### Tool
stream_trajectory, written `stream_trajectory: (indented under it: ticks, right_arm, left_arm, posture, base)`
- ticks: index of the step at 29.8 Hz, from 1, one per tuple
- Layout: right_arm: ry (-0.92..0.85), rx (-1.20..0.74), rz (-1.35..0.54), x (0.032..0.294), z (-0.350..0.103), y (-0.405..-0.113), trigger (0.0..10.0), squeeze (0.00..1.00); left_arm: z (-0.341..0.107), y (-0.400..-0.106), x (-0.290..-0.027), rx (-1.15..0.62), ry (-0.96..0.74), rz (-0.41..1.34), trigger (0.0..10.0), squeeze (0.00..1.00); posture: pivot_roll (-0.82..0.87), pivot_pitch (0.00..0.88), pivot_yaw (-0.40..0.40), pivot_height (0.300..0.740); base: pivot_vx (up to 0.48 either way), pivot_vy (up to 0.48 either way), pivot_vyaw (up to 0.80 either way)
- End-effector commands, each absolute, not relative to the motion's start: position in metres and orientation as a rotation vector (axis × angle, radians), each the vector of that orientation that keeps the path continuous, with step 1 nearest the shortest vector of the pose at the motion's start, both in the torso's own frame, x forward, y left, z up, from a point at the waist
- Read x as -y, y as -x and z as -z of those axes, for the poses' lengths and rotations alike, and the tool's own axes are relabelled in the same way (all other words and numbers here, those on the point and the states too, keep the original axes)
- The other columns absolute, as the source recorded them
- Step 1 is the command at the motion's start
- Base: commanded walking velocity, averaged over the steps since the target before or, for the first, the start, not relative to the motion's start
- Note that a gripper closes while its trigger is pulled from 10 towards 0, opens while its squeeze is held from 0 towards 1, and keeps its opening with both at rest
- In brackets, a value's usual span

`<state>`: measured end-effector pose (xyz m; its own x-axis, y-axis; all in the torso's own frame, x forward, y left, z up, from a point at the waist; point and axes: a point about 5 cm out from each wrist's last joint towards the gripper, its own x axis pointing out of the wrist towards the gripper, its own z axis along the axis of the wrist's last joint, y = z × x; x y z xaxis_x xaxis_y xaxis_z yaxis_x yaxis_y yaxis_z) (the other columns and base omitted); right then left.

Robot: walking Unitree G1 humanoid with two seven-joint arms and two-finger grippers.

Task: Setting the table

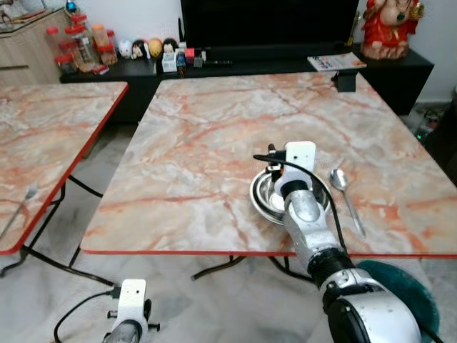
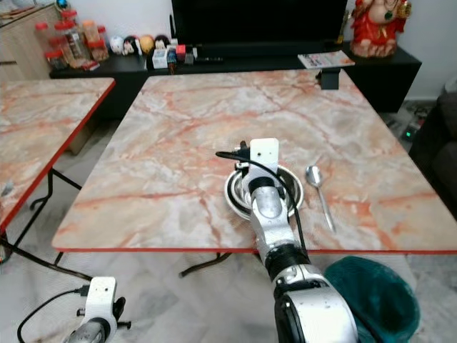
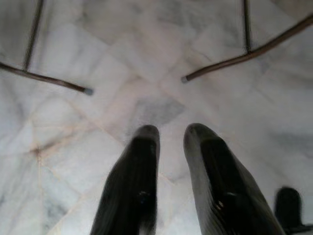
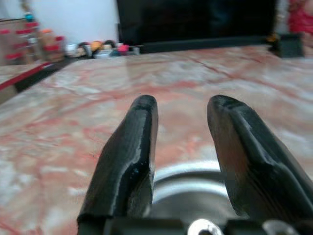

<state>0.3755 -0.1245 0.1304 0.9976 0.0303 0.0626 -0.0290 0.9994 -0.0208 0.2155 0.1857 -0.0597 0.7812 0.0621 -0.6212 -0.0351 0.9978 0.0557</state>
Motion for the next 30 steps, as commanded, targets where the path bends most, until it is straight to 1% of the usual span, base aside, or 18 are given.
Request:
stream_trajectory:
  ticks: [1,27,30]
  right_arm:
    - [0.005,0.087,-0.045,0.1171,-0.1389,-0.3783,10.0,0.0]
    - [0.004,0.087,-0.045,0.117,-0.139,-0.3782,10.0,0.0]
    - [-0.002,0.087,-0.06,0.1116,-0.1391,-0.3778,10.0,0.0]
  left_arm:
    - [0.0607,-0.2121,-0.1944,-0.684,-0.049,-0.08,10.0,0.0]
    - [0.0608,-0.2121,-0.1945,-0.684,-0.049,-0.08,10.0,0.0]
    - [0.0593,-0.2143,-0.1957,-0.679,-0.053,-0.084,10.0,0.0]
  posture:
    - [0.0,0.0,0.055,0.74]
    - [0.0,0.0,0.055,0.74]
    - [0.01,0.0,0.058,0.74]
  base:
    - [0.0,0.48,0.0]
    - [0.0,0.48,0.0]
    - [0.0,0.48,0.0]
